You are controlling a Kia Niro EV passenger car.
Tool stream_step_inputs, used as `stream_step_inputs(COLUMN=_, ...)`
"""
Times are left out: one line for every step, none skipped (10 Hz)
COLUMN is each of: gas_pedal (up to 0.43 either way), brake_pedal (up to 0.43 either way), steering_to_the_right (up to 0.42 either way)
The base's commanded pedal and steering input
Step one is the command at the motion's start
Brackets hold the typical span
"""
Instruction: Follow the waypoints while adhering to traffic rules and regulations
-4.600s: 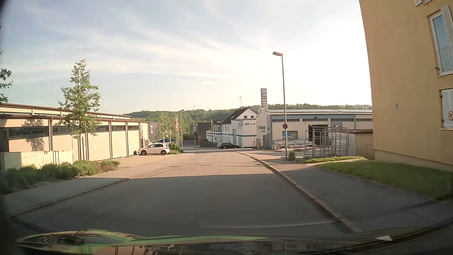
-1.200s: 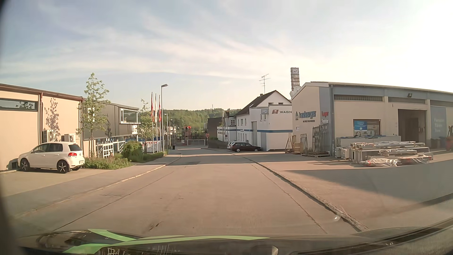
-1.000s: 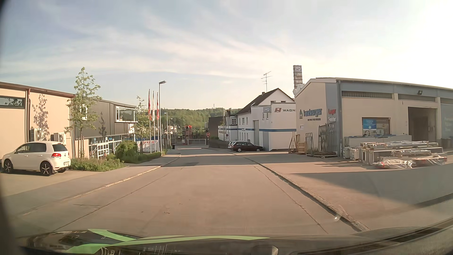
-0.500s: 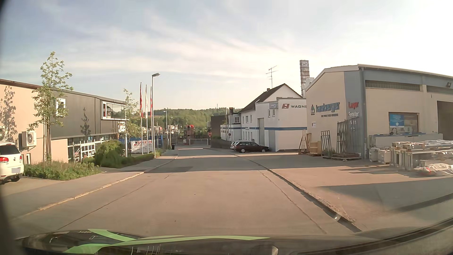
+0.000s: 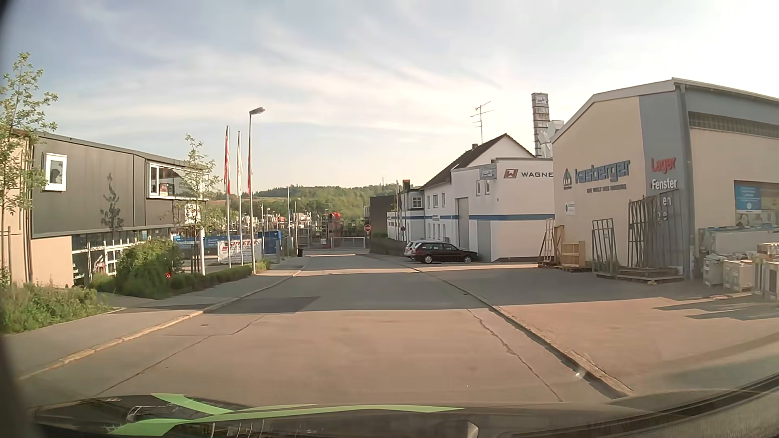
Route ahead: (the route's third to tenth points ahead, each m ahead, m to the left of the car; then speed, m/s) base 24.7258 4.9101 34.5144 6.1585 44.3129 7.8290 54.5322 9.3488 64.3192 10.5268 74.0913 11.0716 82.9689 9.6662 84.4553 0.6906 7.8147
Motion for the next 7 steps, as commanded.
stream_step_inputs(gas_pedal=0.000, brake_pedal=0.000, steering_to_the_right=-0.025)
stream_step_inputs(gas_pedal=0.000, brake_pedal=0.000, steering_to_the_right=-0.026)
stream_step_inputs(gas_pedal=0.000, brake_pedal=0.000, steering_to_the_right=-0.026)
stream_step_inputs(gas_pedal=0.000, brake_pedal=0.000, steering_to_the_right=-0.026)
stream_step_inputs(gas_pedal=0.000, brake_pedal=0.000, steering_to_the_right=-0.027)
stream_step_inputs(gas_pedal=0.000, brake_pedal=0.000, steering_to_the_right=-0.027)
stream_step_inputs(gas_pedal=0.000, brake_pedal=0.000, steering_to_the_right=-0.027)
